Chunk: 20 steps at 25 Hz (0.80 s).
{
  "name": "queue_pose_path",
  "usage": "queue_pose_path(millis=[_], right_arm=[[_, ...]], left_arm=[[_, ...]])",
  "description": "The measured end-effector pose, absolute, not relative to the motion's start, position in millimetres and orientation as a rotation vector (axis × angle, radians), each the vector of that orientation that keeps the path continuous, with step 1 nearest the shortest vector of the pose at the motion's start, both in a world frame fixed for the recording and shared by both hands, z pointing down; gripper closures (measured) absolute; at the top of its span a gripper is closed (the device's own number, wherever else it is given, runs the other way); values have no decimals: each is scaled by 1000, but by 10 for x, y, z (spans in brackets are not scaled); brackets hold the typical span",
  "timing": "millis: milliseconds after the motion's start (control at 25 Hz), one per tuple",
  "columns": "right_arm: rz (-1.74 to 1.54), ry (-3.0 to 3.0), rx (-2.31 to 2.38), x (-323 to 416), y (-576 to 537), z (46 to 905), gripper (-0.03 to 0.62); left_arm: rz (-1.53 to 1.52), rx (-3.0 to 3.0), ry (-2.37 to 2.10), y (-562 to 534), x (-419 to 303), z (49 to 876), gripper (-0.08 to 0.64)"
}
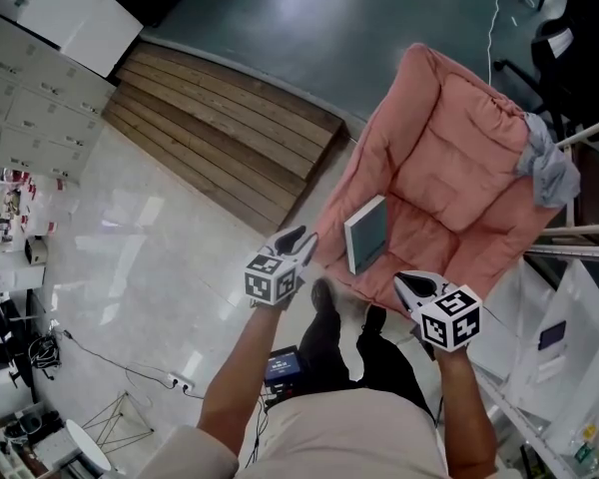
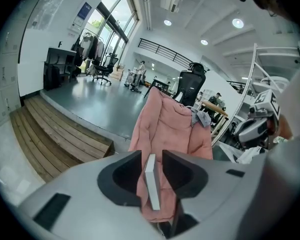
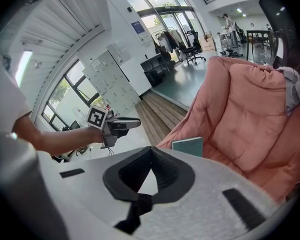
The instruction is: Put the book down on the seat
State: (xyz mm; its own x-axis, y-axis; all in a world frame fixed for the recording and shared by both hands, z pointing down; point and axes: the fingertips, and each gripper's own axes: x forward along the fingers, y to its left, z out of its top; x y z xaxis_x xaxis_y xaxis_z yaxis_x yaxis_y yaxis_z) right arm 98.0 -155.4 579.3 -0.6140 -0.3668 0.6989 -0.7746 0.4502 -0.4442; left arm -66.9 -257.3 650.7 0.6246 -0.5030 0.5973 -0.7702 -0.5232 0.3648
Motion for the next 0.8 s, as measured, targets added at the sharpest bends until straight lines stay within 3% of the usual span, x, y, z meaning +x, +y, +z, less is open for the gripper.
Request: queue_pose_path(millis=[800], right_arm=[[892,-2256,980,932,-1382,5350,601]], left_arm=[[531,2254,-1082,-2324,-1015,6131,437]])
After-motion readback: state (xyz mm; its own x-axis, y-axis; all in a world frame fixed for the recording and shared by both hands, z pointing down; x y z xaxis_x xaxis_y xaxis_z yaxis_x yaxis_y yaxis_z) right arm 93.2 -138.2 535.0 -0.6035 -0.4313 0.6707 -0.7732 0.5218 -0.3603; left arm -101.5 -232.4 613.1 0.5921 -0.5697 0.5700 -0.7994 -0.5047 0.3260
